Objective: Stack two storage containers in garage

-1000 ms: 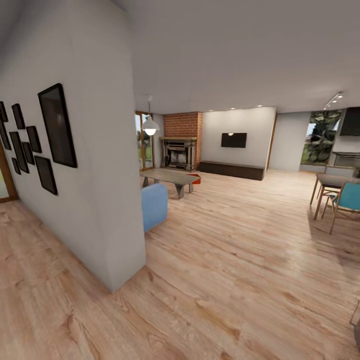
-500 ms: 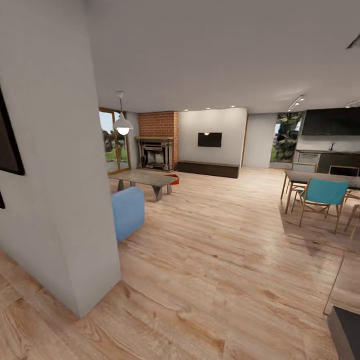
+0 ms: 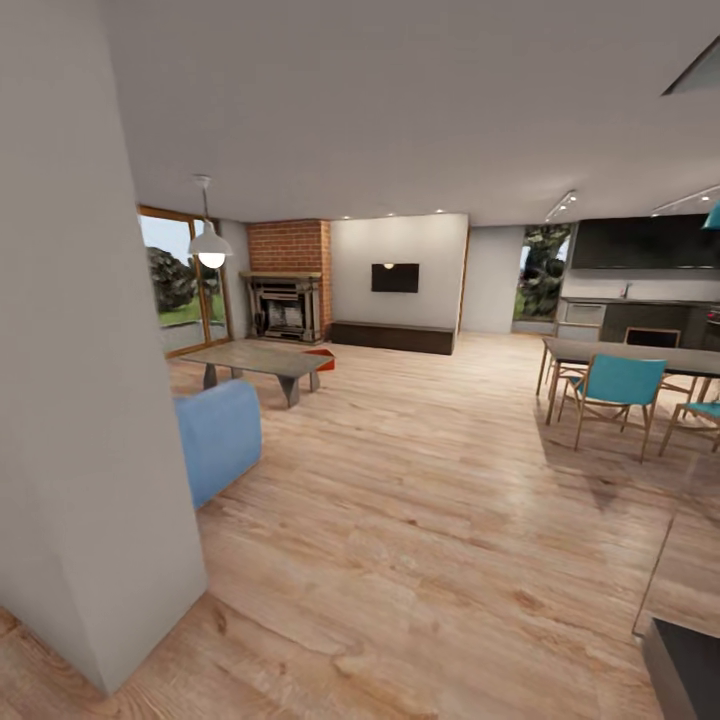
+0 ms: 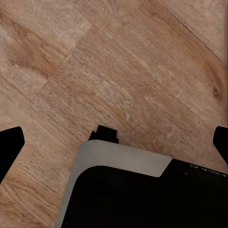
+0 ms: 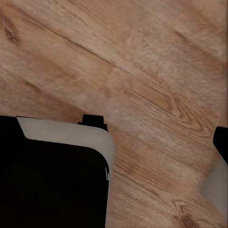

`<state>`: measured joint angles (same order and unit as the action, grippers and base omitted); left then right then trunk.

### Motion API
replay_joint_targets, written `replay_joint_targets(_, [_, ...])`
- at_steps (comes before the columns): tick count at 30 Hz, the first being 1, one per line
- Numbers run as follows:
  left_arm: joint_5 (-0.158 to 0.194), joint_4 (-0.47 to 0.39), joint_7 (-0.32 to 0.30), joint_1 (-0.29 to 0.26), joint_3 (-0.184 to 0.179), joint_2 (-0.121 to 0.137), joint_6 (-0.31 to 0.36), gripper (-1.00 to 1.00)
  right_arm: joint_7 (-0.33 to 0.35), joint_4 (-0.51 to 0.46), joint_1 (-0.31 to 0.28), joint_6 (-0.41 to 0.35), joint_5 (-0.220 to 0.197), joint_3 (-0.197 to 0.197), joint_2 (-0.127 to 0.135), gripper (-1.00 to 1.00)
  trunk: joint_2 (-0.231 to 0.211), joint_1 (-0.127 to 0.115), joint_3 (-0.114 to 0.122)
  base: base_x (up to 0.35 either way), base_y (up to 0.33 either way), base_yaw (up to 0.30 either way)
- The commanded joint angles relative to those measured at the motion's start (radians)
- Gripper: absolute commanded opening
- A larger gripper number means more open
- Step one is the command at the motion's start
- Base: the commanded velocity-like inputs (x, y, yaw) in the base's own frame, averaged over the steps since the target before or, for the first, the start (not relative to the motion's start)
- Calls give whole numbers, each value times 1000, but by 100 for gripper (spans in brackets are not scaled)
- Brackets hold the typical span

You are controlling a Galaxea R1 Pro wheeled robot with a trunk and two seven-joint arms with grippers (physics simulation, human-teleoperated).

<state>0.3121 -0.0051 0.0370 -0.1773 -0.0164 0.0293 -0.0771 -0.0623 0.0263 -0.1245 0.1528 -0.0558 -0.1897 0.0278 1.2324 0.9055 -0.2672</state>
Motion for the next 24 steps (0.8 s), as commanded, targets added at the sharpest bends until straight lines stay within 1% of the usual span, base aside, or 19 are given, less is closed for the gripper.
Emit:
replay_joint_targets(1, [4, 0, 2, -1, -2, 0, -3, 100, -2, 3, -1, 5, -6, -8, 0, 100, 1, 1, -1, 327, 0, -2])
replay_joint_targets(11, [4, 0, 2, -1, -2, 0, -3, 100, -3, 3, -1, 6, -7, -8, -1, 100, 1, 1, -1, 327, 0, -11])
replay_joint_targets(15, [5, 0, 2, -1, -2, 0, -3, 100, -4, 3, -1, 7, -7, -8, -2, 100, 1, 1, -3, 327, 0, -200])
replay_joint_targets(24, [7, 0, 1, -1, -2, 1, -2, 100, -4, 3, -1, 6, -7, -8, -3, 100, 1, 1, -7, 326, 0, -259])
